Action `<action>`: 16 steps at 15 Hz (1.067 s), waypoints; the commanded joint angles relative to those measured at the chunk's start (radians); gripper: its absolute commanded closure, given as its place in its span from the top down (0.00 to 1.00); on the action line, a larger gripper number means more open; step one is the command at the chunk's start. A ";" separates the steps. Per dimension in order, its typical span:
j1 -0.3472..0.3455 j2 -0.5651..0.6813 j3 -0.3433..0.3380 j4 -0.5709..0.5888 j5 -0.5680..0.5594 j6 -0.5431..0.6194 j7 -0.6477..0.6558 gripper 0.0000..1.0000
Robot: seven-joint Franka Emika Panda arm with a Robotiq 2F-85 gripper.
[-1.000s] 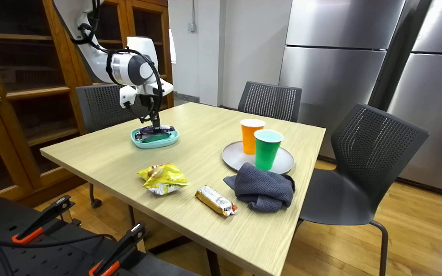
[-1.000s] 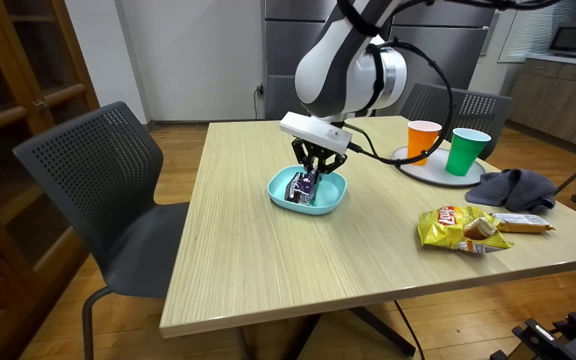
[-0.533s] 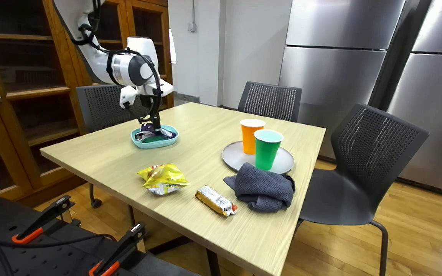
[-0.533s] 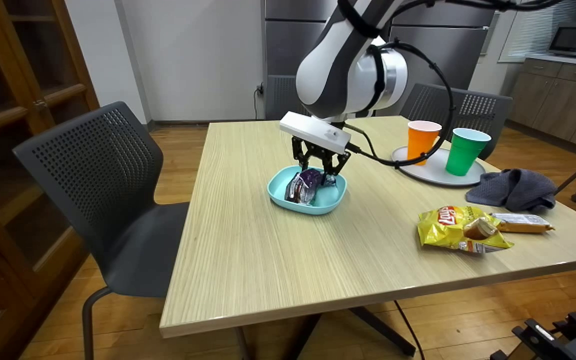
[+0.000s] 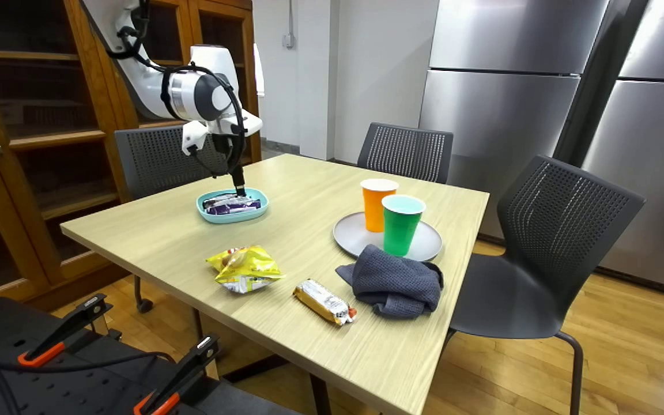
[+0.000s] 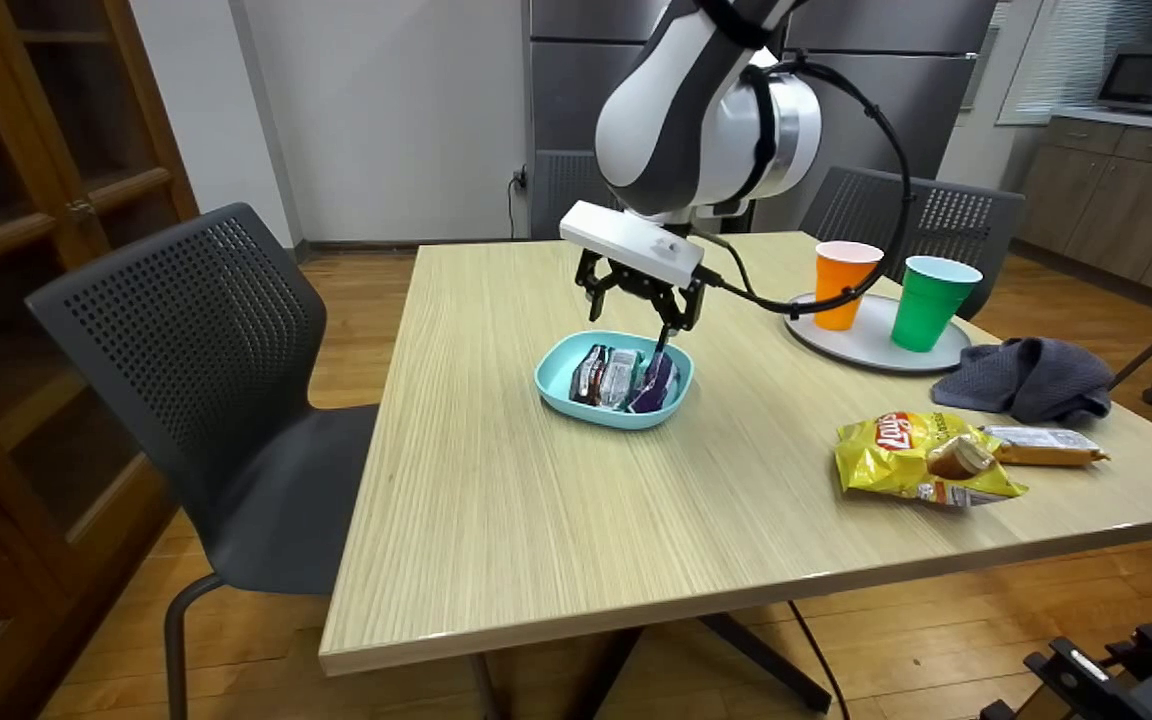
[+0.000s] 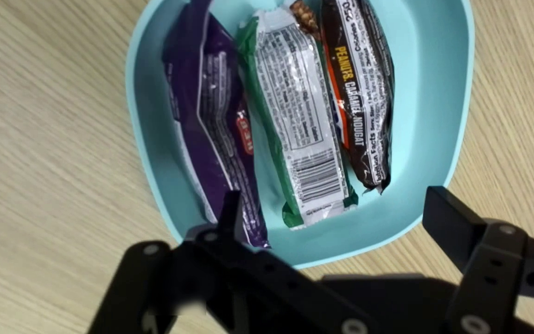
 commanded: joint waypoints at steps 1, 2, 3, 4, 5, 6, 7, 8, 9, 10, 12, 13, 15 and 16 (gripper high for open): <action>-0.005 -0.078 -0.009 -0.057 -0.034 -0.015 0.011 1.00; -0.009 -0.089 -0.010 -0.065 -0.035 -0.015 0.009 1.00; -0.011 -0.101 -0.012 -0.074 -0.036 -0.016 0.009 1.00; -0.018 -0.112 -0.011 -0.085 -0.035 -0.018 0.005 1.00; -0.022 -0.122 -0.012 -0.093 -0.038 -0.025 0.003 1.00; -0.030 -0.136 -0.009 -0.106 -0.040 -0.030 -0.006 1.00; -0.033 -0.147 -0.011 -0.117 -0.044 -0.030 -0.007 1.00; -0.038 -0.161 -0.013 -0.135 -0.049 -0.025 -0.009 1.00; -0.046 -0.172 -0.011 -0.150 -0.051 -0.021 -0.013 1.00; -0.053 -0.185 -0.012 -0.166 -0.055 -0.018 -0.015 1.00; -0.074 -0.209 -0.008 -0.200 -0.052 -0.014 -0.021 1.00; -0.083 -0.222 -0.010 -0.219 -0.050 -0.010 -0.020 1.00; -0.099 -0.245 -0.014 -0.250 -0.048 -0.008 -0.014 1.00; -0.103 -0.256 -0.020 -0.267 -0.051 -0.004 -0.006 1.00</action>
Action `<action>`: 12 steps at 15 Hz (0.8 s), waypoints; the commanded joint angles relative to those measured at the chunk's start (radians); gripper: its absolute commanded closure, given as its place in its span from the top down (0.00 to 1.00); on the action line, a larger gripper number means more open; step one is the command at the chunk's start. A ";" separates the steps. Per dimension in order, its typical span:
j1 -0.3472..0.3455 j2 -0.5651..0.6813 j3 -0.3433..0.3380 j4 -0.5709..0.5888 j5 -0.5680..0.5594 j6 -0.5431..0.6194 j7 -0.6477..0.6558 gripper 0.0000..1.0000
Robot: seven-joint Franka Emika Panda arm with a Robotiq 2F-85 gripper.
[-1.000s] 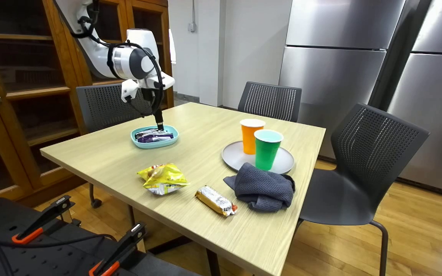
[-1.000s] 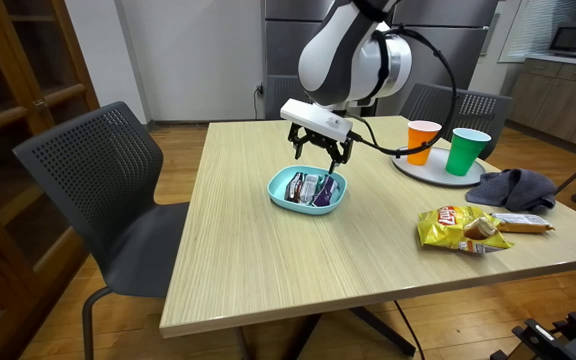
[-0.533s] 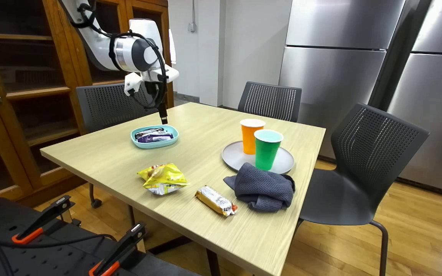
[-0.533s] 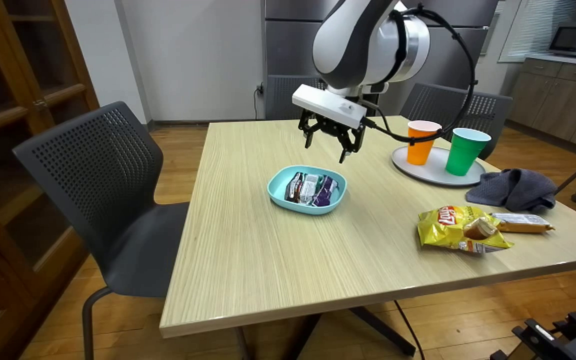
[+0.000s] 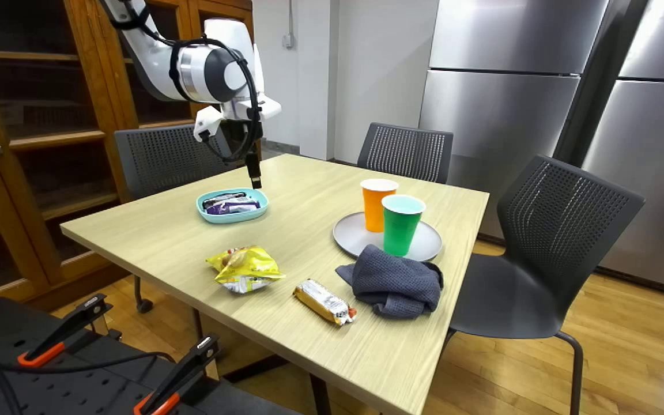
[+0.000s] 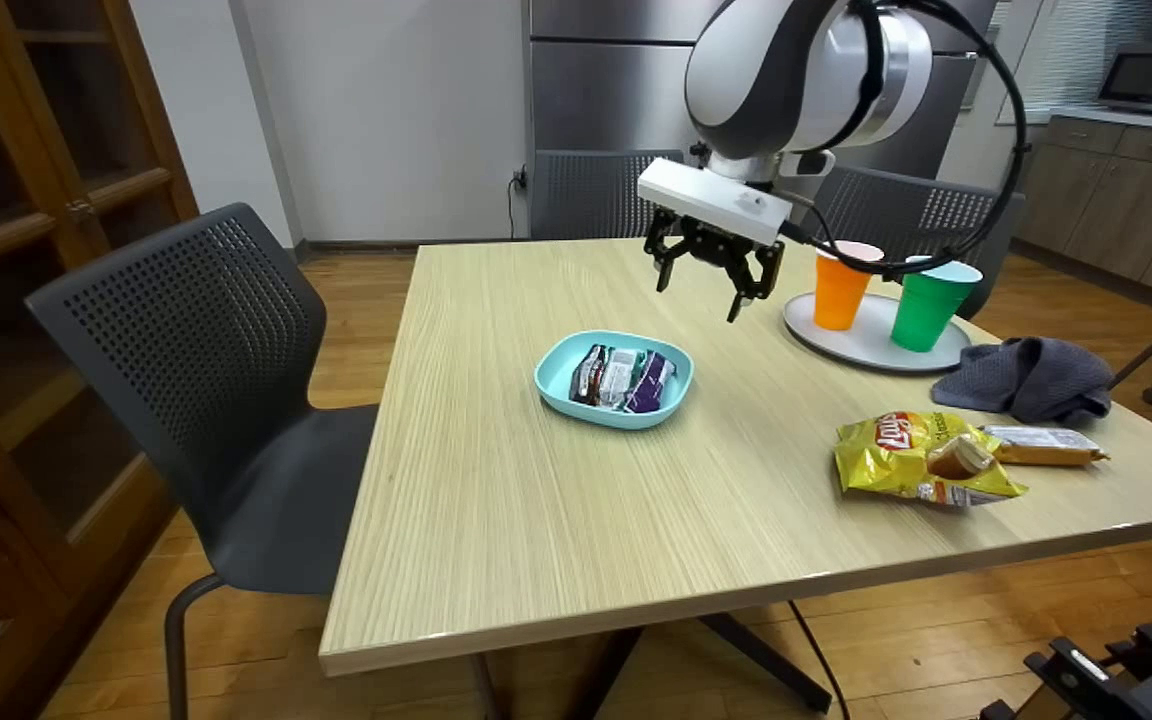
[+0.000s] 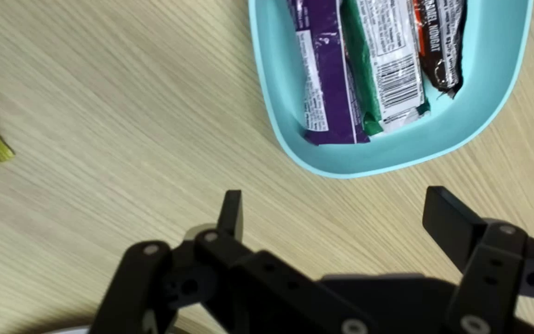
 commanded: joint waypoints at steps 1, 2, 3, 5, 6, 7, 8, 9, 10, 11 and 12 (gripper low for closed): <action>-0.030 -0.088 -0.005 -0.096 -0.019 -0.002 0.007 1.00; -0.036 -0.098 -0.011 -0.112 -0.019 0.000 0.015 1.00; -0.038 -0.109 -0.019 -0.125 -0.021 -0.002 0.024 1.00; -0.040 -0.130 -0.037 -0.160 -0.025 0.005 0.045 1.00; -0.040 -0.142 -0.047 -0.178 -0.028 0.009 0.055 1.00; -0.043 -0.154 -0.056 -0.195 -0.027 0.010 0.065 1.00; -0.050 -0.168 -0.062 -0.214 -0.022 0.012 0.075 1.00; -0.051 -0.177 -0.070 -0.228 -0.023 0.015 0.091 1.00; -0.062 -0.189 -0.073 -0.244 -0.016 0.015 0.099 1.00; -0.071 -0.198 -0.076 -0.258 -0.012 0.016 0.111 1.00; -0.079 -0.208 -0.080 -0.274 -0.013 0.017 0.122 1.00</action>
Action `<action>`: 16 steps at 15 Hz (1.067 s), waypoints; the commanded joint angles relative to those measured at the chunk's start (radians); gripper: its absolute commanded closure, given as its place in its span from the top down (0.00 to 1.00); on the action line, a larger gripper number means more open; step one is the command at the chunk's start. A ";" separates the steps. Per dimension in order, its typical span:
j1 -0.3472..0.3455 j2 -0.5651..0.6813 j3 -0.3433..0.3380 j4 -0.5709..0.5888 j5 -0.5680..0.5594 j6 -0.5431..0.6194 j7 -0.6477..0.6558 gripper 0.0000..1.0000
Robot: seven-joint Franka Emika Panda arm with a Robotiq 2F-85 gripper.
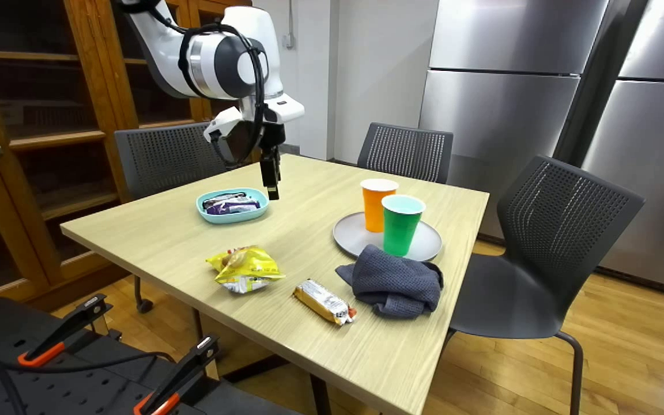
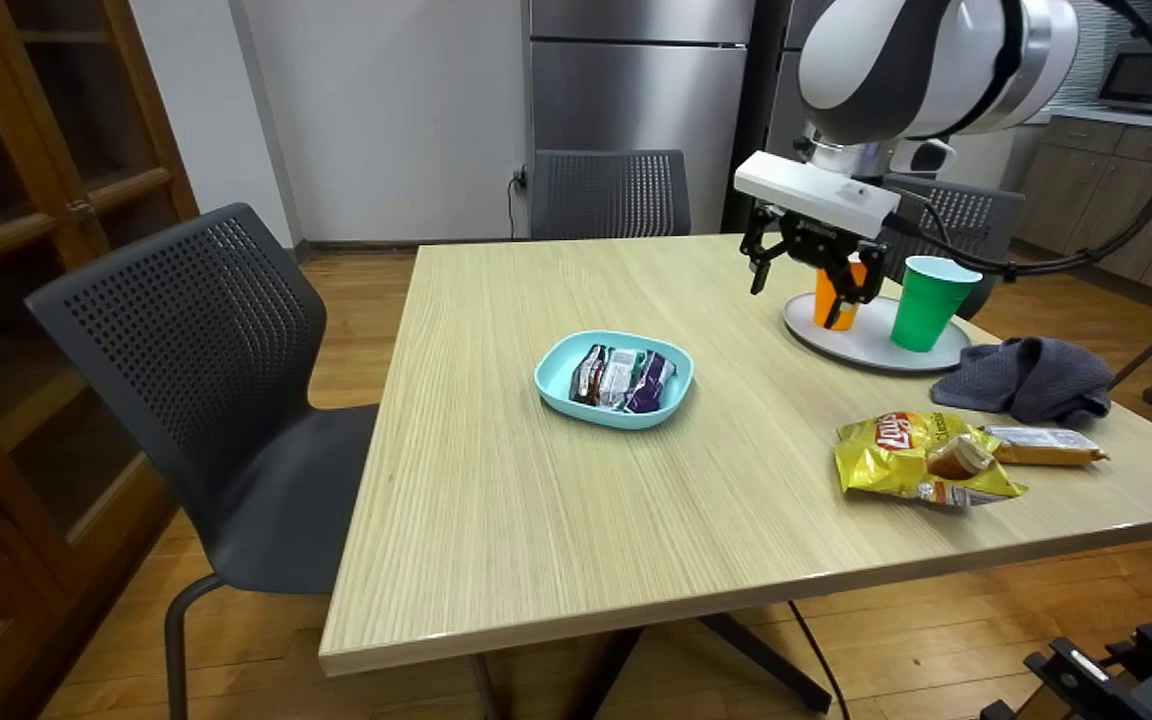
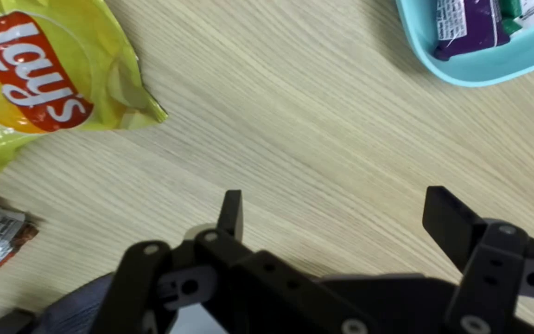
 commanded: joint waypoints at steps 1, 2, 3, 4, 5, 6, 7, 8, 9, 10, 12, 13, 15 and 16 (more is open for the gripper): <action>-0.032 -0.077 -0.010 -0.092 -0.023 0.015 0.078 1.00; -0.039 -0.086 -0.018 -0.109 -0.028 0.018 0.096 1.00; -0.048 -0.094 -0.022 -0.121 -0.027 0.020 0.103 1.00; -0.052 -0.100 -0.027 -0.137 -0.029 0.032 0.116 1.00; -0.064 -0.104 -0.019 -0.146 -0.022 0.043 0.106 1.00; -0.078 -0.053 -0.001 -0.092 -0.021 0.020 0.077 1.00; -0.084 -0.054 -0.001 -0.098 -0.021 0.023 0.076 1.00; -0.087 -0.052 0.001 -0.098 -0.020 0.023 0.076 1.00; -0.087 -0.051 0.002 -0.097 -0.020 0.022 0.076 1.00; -0.087 -0.050 0.003 -0.097 -0.020 0.022 0.076 1.00; -0.086 -0.049 0.005 -0.096 -0.019 0.022 0.076 1.00; -0.086 -0.049 0.005 -0.096 -0.019 0.022 0.076 1.00; -0.086 -0.049 0.005 -0.096 -0.019 0.022 0.076 1.00; -0.080 -0.053 -0.003 -0.099 -0.031 0.025 0.083 1.00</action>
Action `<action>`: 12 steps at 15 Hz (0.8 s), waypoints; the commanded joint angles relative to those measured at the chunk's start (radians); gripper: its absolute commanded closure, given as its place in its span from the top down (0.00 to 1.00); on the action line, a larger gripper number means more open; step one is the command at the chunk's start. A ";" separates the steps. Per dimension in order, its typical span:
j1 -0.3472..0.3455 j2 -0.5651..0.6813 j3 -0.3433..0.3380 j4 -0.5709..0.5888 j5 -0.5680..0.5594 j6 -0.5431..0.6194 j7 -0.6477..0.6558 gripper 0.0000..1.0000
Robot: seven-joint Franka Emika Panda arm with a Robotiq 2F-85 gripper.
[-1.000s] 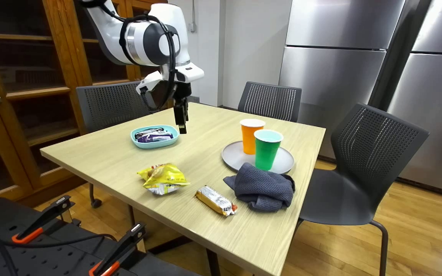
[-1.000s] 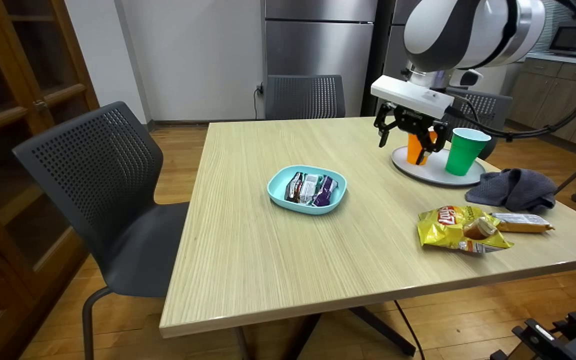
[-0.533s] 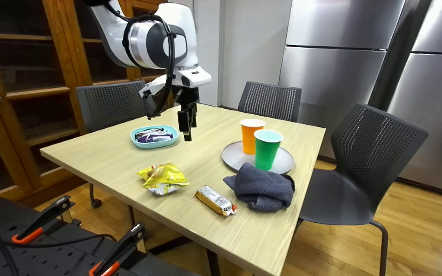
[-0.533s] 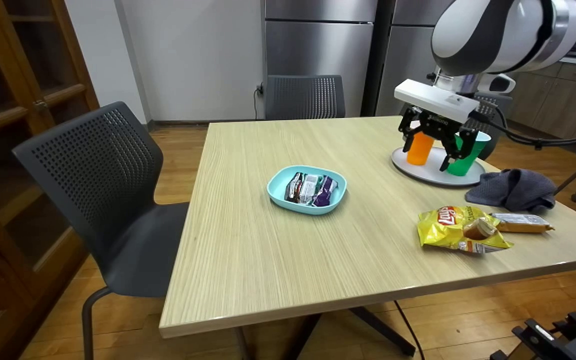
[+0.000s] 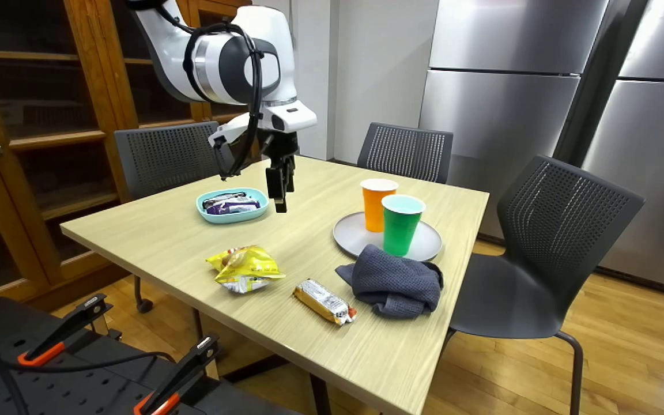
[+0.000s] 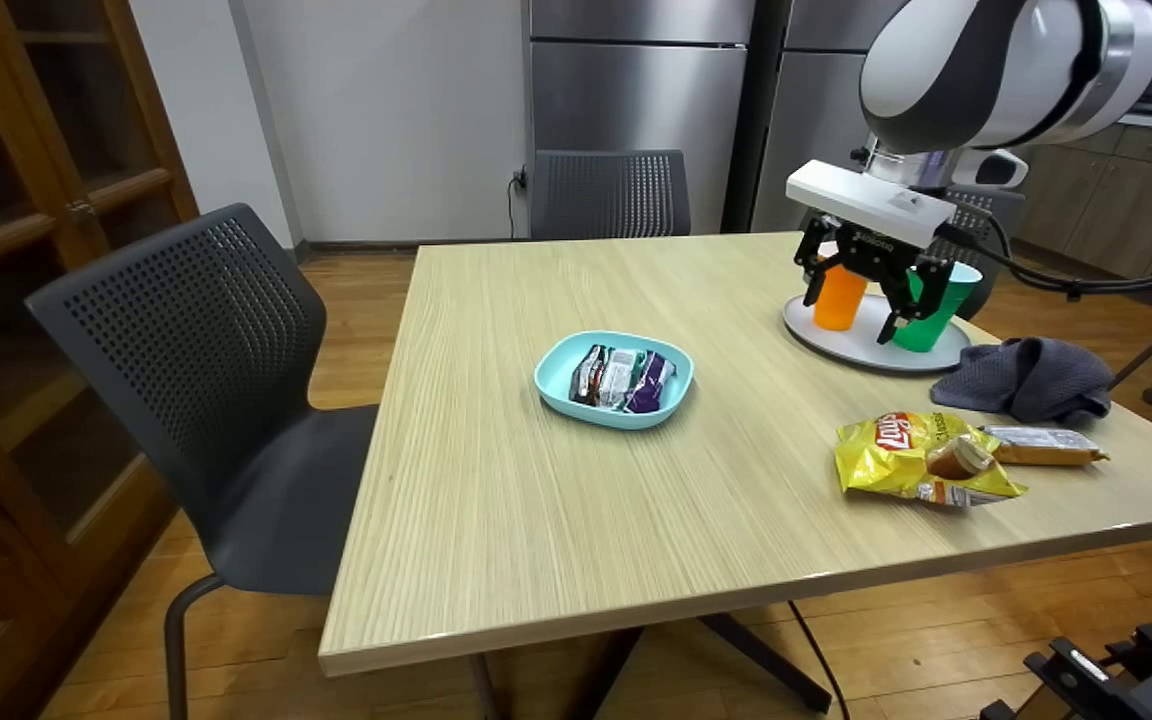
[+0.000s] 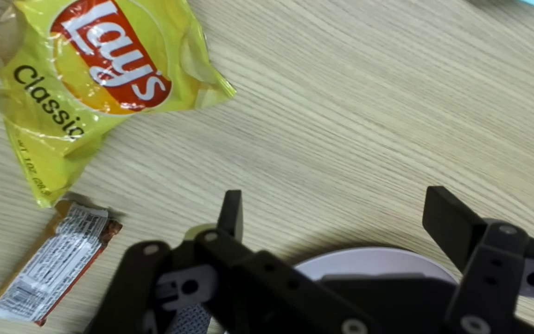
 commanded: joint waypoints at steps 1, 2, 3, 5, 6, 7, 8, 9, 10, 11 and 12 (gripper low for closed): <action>-0.020 -0.006 0.012 -0.003 -0.036 0.007 0.024 1.00; -0.021 -0.010 0.010 -0.007 -0.036 0.005 0.026 1.00; -0.020 -0.017 0.006 -0.013 -0.036 0.003 0.033 1.00; -0.036 -0.038 0.010 -0.029 -0.023 -0.002 0.019 1.00; -0.037 -0.045 0.003 -0.036 -0.031 0.000 0.023 1.00; -0.036 -0.046 -0.009 -0.042 -0.040 0.004 0.034 1.00; -0.041 -0.047 -0.016 -0.047 -0.044 -0.001 0.036 1.00; -0.043 -0.046 -0.024 -0.051 -0.048 0.000 0.040 1.00; -0.048 -0.045 -0.034 -0.057 -0.050 0.001 0.041 1.00; -0.055 -0.045 -0.041 -0.063 -0.048 0.003 0.043 1.00; -0.073 -0.048 -0.033 -0.070 -0.026 0.004 0.027 1.00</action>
